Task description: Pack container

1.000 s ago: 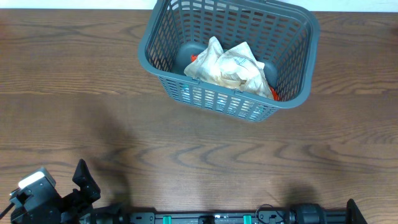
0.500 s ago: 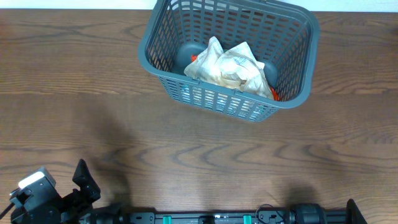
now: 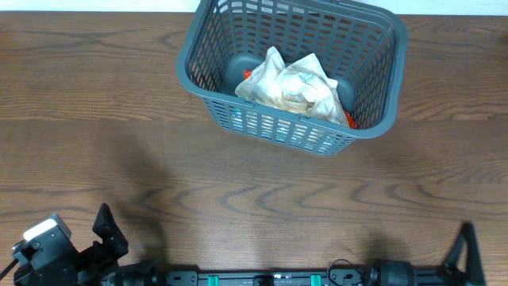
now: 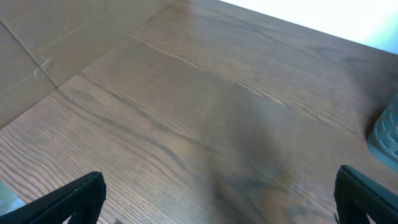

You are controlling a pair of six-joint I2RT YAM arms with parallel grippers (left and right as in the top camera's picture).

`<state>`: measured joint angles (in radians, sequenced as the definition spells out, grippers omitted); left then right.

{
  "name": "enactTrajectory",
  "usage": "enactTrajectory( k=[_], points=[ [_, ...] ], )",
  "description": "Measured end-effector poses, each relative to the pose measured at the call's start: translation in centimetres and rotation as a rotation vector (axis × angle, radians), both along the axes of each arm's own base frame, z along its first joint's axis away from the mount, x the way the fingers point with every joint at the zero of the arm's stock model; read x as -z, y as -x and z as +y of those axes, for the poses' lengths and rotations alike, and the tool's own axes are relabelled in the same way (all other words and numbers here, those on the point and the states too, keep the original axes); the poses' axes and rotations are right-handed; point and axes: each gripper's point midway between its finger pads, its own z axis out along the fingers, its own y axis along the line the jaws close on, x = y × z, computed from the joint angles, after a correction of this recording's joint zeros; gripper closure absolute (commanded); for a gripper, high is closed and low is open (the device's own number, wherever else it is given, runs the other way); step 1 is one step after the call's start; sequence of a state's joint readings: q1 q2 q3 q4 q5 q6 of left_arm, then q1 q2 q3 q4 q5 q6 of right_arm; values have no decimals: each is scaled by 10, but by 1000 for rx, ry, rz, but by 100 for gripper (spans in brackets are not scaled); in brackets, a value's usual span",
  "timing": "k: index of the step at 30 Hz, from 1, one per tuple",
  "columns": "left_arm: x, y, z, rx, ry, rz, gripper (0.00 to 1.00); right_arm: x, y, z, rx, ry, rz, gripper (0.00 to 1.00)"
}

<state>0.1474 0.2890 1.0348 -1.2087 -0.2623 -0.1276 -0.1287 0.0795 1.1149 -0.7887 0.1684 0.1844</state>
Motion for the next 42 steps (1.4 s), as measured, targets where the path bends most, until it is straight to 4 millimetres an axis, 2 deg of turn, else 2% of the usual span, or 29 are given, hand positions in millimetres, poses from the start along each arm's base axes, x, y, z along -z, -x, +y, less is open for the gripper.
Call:
enactTrajectory(
  k=[4, 8, 11, 16, 23, 30, 32, 39, 42],
  points=[
    [0, 0, 0, 0, 0, 0, 1, 4, -38, 14, -92, 54, -40, 1],
    [0, 0, 0, 0, 0, 0, 1, 22, -76, 24, -176, 91, -52, 1],
    [0, 0, 0, 0, 0, 1, 1, 48, -99, 30, -225, 110, -43, 1],
    [0, 0, 0, 0, 0, 1, 1, 91, -125, 40, -306, 117, -9, 1],
    [0, 0, 0, 0, 0, 1, 1, 131, -149, 56, -389, 150, 11, 1],
    [0, 0, 0, 0, 0, 1, 1, 191, -173, 65, -430, 155, 60, 1],
    [0, 0, 0, 0, 0, 1, 1, 201, -175, 66, -434, 154, 73, 1],
    [0, 0, 0, 0, 0, 1, 1, 213, -178, 66, -435, 151, 89, 1],
    [0, 0, 0, 0, 0, 1, 1, 226, -180, 65, -436, 143, 125, 1]
  ],
)
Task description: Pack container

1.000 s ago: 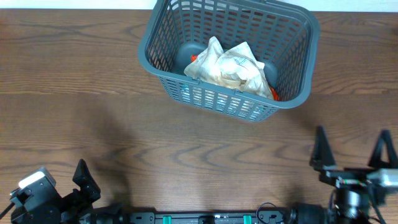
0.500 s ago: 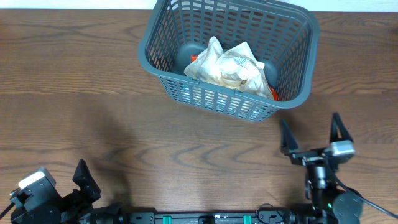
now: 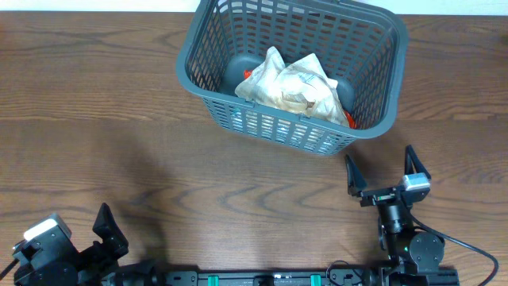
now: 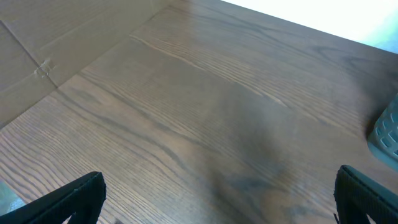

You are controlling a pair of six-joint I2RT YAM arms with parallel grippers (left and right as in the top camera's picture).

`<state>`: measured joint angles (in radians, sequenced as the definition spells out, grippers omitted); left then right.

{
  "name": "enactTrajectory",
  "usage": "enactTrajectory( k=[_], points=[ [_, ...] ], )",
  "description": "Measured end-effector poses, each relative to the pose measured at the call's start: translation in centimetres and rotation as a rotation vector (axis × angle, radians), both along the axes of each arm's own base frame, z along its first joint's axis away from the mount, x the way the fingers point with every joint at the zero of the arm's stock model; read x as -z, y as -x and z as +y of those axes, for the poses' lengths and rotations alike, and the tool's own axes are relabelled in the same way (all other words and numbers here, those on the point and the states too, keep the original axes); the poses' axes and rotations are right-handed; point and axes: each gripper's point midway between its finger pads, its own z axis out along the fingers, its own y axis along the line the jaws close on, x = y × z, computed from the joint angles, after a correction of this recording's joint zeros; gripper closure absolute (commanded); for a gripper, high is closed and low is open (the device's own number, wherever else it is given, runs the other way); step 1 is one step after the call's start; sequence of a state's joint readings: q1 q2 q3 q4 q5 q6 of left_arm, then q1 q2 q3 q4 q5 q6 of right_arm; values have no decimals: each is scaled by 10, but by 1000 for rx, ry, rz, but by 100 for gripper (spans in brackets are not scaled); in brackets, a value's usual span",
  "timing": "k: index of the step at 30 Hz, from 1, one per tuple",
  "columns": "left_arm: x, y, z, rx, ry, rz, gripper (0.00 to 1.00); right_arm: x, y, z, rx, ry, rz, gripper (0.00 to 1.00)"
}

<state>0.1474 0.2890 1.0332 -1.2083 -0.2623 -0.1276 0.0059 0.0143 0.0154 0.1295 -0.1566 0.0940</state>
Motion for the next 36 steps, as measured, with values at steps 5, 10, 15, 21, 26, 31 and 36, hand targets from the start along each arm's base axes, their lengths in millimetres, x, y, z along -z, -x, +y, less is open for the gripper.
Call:
enactTrajectory(
  k=[5, 10, 15, 21, 26, 31, 36],
  points=[
    [0, 0, 0, 0, 0, 0, 1, 22, -2, 0, 0, 2, 83, 1],
    [0, 0, 0, 0, 0, 0, 1, 49, -2, 0, 1, 5, 191, 1],
    [0, 0, 0, 0, 0, 0, 1, 49, -2, 0, 2, 5, 192, 1],
    [0, 0, 0, 0, 0, 0, 1, 49, -2, -1, 4, 5, 192, 1],
    [0, 0, 0, 0, 0, 0, 1, 49, -2, -1, 4, 5, 192, 1],
    [0, 0, 0, 0, 0, 0, 2, 49, -2, -1, 3, 6, 192, 1],
    [0, 0, 0, 0, 0, 0, 1, 49, -2, -1, 4, 6, 192, 1]
  ],
)
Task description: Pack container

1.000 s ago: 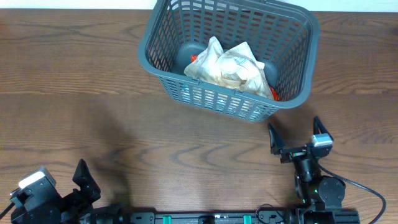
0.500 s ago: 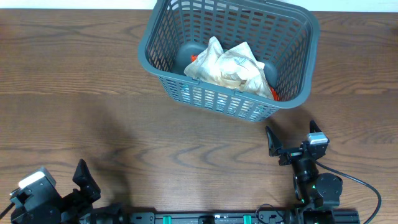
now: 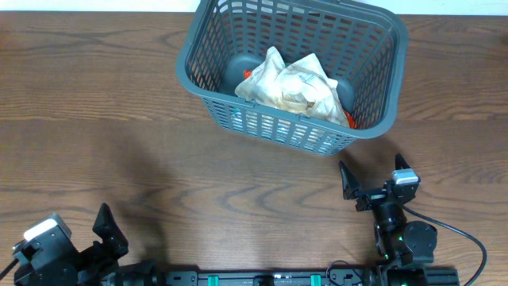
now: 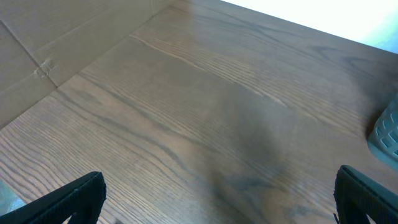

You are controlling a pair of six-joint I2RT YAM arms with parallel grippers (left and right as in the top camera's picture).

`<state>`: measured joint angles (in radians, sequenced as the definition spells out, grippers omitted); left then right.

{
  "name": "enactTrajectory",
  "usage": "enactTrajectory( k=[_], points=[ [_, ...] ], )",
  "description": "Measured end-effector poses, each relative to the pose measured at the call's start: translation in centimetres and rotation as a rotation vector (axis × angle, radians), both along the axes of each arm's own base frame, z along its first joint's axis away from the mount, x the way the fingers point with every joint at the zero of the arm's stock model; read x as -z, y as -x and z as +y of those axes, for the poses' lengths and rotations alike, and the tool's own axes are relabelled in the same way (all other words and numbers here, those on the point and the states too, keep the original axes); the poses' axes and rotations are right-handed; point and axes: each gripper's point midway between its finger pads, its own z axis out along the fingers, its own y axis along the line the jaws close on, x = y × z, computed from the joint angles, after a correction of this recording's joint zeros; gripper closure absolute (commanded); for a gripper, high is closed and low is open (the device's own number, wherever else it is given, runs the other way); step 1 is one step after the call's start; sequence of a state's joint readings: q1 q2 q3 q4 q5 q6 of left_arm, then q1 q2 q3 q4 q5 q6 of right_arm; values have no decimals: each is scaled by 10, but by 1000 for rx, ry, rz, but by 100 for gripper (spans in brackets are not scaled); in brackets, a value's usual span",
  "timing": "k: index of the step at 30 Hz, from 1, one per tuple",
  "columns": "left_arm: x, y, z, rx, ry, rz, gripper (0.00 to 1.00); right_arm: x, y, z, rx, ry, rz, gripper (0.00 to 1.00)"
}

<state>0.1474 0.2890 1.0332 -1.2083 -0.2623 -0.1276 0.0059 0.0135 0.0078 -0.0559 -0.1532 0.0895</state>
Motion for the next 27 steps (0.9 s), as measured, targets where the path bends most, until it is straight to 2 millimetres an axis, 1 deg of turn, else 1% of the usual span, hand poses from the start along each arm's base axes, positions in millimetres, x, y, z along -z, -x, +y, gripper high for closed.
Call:
enactTrajectory(
  k=[8, 11, 14, 18, 20, 22, 27],
  points=[
    [-1, 0, 1, -2, -2, -6, 1, 0, 0, 0, 0, 0, 0, 1],
    [-11, -8, -2, 16, 3, -60, 1, 0, 0, 0, 0, 0, 0, 1],
    [-26, -23, -6, 51, 8, -145, 1, 0, 0, 0, 0, 0, 0, 1],
    [-39, -56, -17, 136, 22, -279, 1, 0, 0, 0, 0, 0, 0, 1],
    [-42, -74, -25, 193, 38, -361, 1, 0, 0, 0, 0, 0, 0, 1],
    [-42, -87, -34, 247, 53, -441, 1, 0, 0, 0, 0, 0, 0, 1],
    [-41, -104, -52, 348, 77, -632, 1, 0, 0, 0, 0, 0, 0, 1]
  ],
)
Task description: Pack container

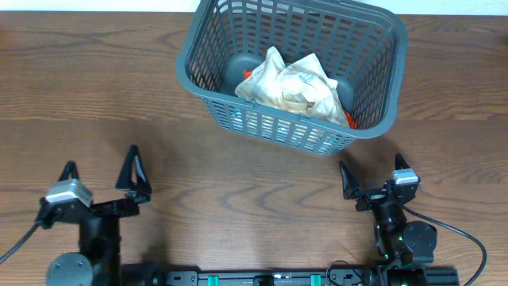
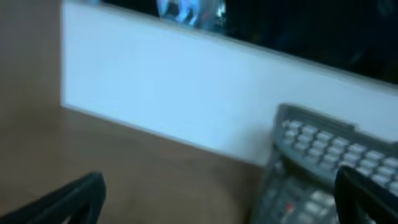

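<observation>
A grey plastic basket (image 1: 373, 48) stands at the back of the wooden table, holding a crumpled pale bag (image 1: 298, 83) over something red and a dark round object (image 1: 234, 71). My left gripper (image 1: 101, 176) stands open at the front left, nothing between its fingers. My right gripper (image 1: 371, 177) is open at the front right, just in front of the basket's near wall, also empty. The left wrist view is blurred; it shows the basket (image 2: 329, 168) at the right beyond the open left gripper (image 2: 217, 205).
The brown wooden table (image 1: 254, 183) runs the full width of the overhead view. A pale wall (image 2: 186, 93) shows behind the table in the left wrist view. A black rail with the arm bases lies along the front edge.
My left arm has risen from the bottom left corner to stand further in on the table, its camera now facing the basket. The right gripper has not moved.
Both arms began folded low at the front edge, the basket filled with the bag. Then the right gripper stood open in front of the basket and drew back slightly. Now the left gripper is raised open at the front left too.
</observation>
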You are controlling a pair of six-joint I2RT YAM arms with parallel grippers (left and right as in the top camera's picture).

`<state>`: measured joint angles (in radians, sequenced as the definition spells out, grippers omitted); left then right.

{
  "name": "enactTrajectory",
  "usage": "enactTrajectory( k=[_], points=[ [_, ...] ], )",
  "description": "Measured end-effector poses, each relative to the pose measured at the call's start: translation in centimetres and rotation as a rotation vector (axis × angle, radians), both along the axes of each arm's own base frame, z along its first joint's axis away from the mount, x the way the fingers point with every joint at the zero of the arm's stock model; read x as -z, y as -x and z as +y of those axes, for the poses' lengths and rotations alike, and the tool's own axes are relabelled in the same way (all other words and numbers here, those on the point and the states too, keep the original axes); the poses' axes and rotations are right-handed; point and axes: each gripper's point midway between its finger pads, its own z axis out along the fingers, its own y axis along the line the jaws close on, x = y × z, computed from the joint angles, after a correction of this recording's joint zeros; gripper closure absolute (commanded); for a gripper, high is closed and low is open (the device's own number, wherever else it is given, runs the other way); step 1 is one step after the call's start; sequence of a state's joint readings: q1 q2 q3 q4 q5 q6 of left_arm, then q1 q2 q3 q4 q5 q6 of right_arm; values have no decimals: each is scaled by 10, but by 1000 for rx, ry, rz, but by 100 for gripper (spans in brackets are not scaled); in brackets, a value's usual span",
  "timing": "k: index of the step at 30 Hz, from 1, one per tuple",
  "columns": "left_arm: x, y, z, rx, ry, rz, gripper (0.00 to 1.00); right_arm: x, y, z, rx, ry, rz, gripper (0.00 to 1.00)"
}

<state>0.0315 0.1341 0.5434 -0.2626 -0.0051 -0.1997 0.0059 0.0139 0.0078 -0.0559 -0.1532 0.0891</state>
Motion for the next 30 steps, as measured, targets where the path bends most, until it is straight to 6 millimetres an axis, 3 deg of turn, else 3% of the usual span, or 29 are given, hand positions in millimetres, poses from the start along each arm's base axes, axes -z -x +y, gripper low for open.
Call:
enactTrajectory(
  k=[5, 11, 18, 30],
  points=[
    [17, -13, -7, 41, 41, -115, 1, 0, 0, 0, 0, 3, 0, 1],
    [48, -23, -8, 55, 76, -131, 1, 0, 0, 0, 0, 3, 0, 1],
    [73, -30, -10, 64, 85, -87, 1, 0, 0, 0, 0, 3, 0, 1],
    [145, -43, -10, 53, 90, 73, 1, 0, 0, 0, 0, 3, 0, 1]
  ],
)
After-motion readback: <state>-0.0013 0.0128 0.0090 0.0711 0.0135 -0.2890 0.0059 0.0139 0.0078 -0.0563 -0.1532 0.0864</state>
